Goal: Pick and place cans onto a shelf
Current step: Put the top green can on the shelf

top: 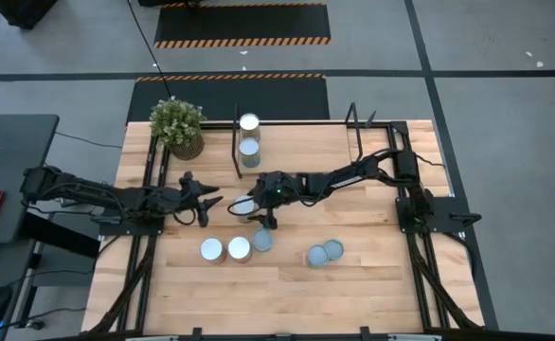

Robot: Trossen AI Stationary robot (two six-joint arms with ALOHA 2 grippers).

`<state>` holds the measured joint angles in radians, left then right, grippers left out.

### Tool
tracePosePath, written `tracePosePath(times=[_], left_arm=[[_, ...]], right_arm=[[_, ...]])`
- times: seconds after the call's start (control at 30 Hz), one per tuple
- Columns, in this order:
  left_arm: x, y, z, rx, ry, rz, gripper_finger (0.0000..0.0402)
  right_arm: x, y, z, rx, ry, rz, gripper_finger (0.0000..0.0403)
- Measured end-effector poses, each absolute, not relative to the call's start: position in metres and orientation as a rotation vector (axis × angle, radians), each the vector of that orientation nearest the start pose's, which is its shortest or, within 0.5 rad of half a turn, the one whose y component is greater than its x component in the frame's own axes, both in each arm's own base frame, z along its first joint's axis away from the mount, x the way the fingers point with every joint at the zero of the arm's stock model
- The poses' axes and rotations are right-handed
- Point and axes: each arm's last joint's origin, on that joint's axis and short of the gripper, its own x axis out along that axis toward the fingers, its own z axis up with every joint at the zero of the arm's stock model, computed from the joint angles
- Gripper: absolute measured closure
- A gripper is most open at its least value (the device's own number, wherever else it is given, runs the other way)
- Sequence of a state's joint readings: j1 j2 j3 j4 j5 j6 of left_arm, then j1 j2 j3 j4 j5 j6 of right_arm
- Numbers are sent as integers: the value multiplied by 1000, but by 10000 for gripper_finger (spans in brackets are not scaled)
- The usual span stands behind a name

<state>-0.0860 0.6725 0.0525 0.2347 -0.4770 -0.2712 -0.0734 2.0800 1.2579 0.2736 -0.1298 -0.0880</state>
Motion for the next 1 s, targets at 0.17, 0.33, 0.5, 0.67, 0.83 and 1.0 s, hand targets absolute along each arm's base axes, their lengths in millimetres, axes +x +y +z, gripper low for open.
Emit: tracePosePath(times=[0.17, 0.33, 0.5, 0.67, 0.83, 1.0], left_arm=[[140, 1, 138, -158, 312, 432, 258], [144, 0, 133, -158, 345, 403, 260], [146, 0, 131, -158, 351, 408, 260], [148, -1, 134, -142, 323, 380, 260], [148, -1, 134, -142, 323, 377, 260], [148, -1, 134, -140, 322, 376, 260]], right_arm=[[443, -33, 149, -21, 498, 88, 9], [444, -34, 153, -34, 459, 93, 21], [445, -35, 154, -47, 445, 93, 52], [445, -37, 154, -48, 447, 88, 85], [444, -39, 155, -47, 452, 84, 85], [435, -47, 180, -72, 500, 76, 80]])
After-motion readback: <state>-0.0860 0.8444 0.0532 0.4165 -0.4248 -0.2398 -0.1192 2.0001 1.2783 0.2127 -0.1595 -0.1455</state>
